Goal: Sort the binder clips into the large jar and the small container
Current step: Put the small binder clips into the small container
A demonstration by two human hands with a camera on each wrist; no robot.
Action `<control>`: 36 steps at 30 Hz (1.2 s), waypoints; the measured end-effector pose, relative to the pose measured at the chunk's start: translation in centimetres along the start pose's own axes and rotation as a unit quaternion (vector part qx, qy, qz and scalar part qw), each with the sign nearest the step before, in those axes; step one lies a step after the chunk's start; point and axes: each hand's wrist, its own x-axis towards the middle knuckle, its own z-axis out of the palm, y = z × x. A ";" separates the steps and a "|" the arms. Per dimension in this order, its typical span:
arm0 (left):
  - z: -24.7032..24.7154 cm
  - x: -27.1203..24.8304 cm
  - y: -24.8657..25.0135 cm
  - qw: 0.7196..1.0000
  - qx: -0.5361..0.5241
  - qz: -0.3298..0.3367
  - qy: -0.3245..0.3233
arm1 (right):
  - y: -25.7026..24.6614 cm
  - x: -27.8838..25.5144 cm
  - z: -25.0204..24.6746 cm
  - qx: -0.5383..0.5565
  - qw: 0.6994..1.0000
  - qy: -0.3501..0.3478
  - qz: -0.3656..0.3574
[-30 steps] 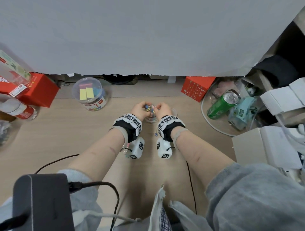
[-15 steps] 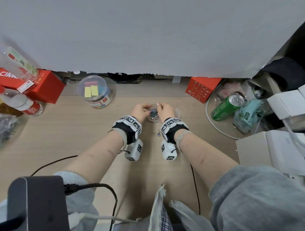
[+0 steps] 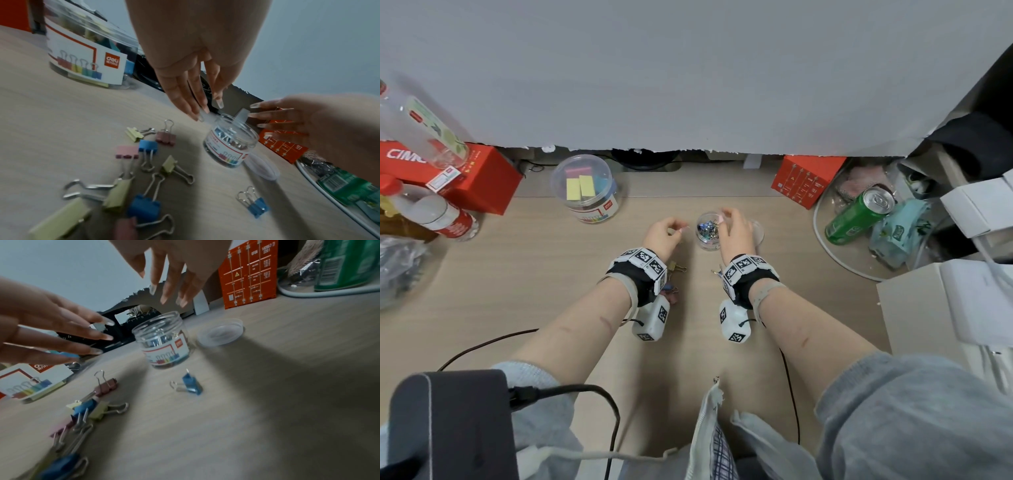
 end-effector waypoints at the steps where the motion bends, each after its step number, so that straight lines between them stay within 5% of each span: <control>1: -0.4 -0.2 -0.4 1.000 0.007 0.002 0.006 | 0.2 -0.4 0.2 -0.019 1.000 0.022 -0.005; 7: -3.4 -1.4 -4.5 0.999 0.010 -0.027 0.016 | 1.8 -3.2 2.1 -0.061 0.993 0.079 0.064; 12: -5.3 -2.5 -8.4 0.980 0.150 -0.016 -0.128 | 2.9 -5.5 4.5 -0.034 0.987 0.087 0.128; 17: -5.2 -4.7 -9.7 0.930 0.292 0.012 -0.223 | 3.3 -7.4 7.0 0.019 0.981 0.000 0.194; 20: -4.7 -5.5 -10.1 0.909 0.320 0.046 -0.261 | 2.3 -8.5 8.5 0.006 0.986 -0.056 0.155; 24: -5.4 -5.7 -10.5 0.919 0.287 0.088 -0.257 | 1.4 -9.6 9.6 -0.020 0.991 -0.119 0.065; 30: -9.3 -5.9 -10.7 0.948 0.281 0.114 -0.100 | 0.7 -10.9 9.3 -0.155 0.976 -0.152 0.026; 36: -10.2 -7.1 -11.8 0.913 0.309 0.089 -0.253 | 0.6 -11.2 10.7 -0.285 0.935 -0.207 0.047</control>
